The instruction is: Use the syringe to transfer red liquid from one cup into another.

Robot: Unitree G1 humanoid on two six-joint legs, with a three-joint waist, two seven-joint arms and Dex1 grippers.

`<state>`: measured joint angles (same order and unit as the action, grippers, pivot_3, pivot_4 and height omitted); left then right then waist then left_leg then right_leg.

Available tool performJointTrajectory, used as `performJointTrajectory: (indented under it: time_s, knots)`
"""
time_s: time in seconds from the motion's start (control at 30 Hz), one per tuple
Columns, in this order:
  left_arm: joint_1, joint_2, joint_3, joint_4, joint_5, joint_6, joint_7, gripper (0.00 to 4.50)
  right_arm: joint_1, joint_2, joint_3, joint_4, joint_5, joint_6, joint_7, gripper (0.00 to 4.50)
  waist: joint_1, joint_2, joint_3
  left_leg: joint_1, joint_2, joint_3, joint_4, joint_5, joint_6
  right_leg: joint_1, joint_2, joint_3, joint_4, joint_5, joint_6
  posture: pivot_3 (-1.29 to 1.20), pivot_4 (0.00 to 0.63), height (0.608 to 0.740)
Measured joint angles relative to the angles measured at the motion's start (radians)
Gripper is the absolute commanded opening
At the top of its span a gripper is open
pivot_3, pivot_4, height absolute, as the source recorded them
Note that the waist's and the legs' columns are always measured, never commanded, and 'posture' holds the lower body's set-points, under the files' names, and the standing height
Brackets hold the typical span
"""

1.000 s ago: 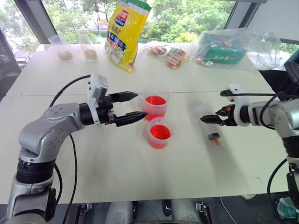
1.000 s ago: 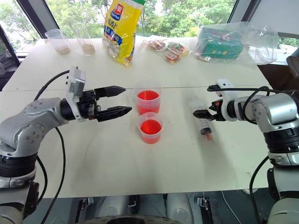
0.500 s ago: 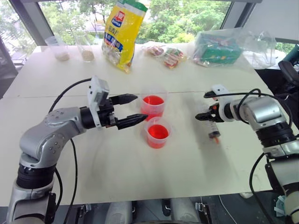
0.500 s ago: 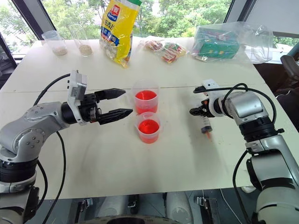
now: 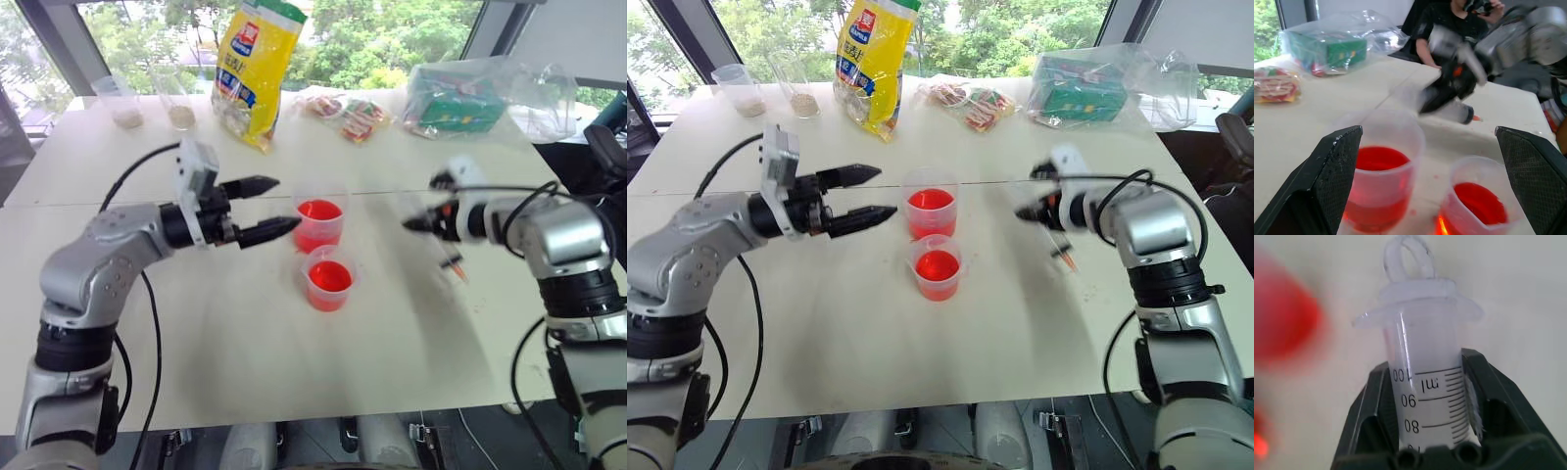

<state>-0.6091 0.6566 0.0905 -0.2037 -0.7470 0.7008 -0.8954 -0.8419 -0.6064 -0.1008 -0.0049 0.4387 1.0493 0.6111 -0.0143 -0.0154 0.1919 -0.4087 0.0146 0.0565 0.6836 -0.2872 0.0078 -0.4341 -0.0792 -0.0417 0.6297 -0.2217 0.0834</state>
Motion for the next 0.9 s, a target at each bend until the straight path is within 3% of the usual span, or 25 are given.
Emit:
performJointTrajectory:
  time_s: [0.13, 0.33, 0.47, 0.6, 0.9]
  knots:
    - [-0.071, 0.007, 0.005, 0.087, 0.004, -0.013, -0.040, 4.50, -0.089, 0.137, -0.133, -0.094, 0.095, -0.133, -0.039, 1.40, 0.002, 0.000, 0.000, 0.000, 0.001, -0.001, -0.001, 0.000, 0.000, 0.001, 0.001, -0.001, 0.000, 0.000, 0.000, 0.00, 0.150, 0.740]
    - [-0.131, 0.034, 0.018, 0.170, 0.015, -0.019, -0.082, 4.50, -0.092, 0.384, -0.132, -0.049, 0.138, -0.365, -0.058, 1.40, 0.000, 0.000, 0.000, 0.000, 0.000, 0.000, -0.001, 0.000, 0.000, 0.000, -0.001, -0.001, 0.000, 0.000, 0.000, 0.00, 0.150, 0.740]
    - [-0.146, 0.035, 0.024, 0.176, 0.017, -0.018, -0.085, 4.50, -0.080, 0.487, -0.118, 0.003, 0.141, -0.515, -0.046, 1.40, 0.003, 0.000, 0.000, 0.000, 0.000, -0.001, -0.001, 0.000, 0.000, 0.000, -0.001, -0.001, 0.000, 0.000, 0.000, 0.00, 0.150, 0.740]
    - [-0.163, 0.031, 0.024, 0.175, 0.017, -0.013, -0.082, 4.50, -0.012, 0.548, -0.085, 0.086, 0.119, -0.675, 0.000, 1.40, 0.001, 0.000, 0.000, 0.000, 0.000, -0.001, -0.001, 0.000, 0.000, 0.001, -0.001, -0.001, 0.001, 0.000, 0.000, 0.00, 0.150, 0.740]
    - [-0.210, -0.041, 0.021, 0.164, 0.003, 0.001, -0.057, 4.50, 0.132, 0.565, 0.011, 0.226, 0.011, -0.916, 0.079, 1.40, -0.002, 0.000, 0.000, 0.000, 0.000, -0.001, -0.001, 0.000, 0.000, 0.000, -0.001, -0.001, 0.001, 0.000, 0.000, 0.00, 0.150, 0.740]
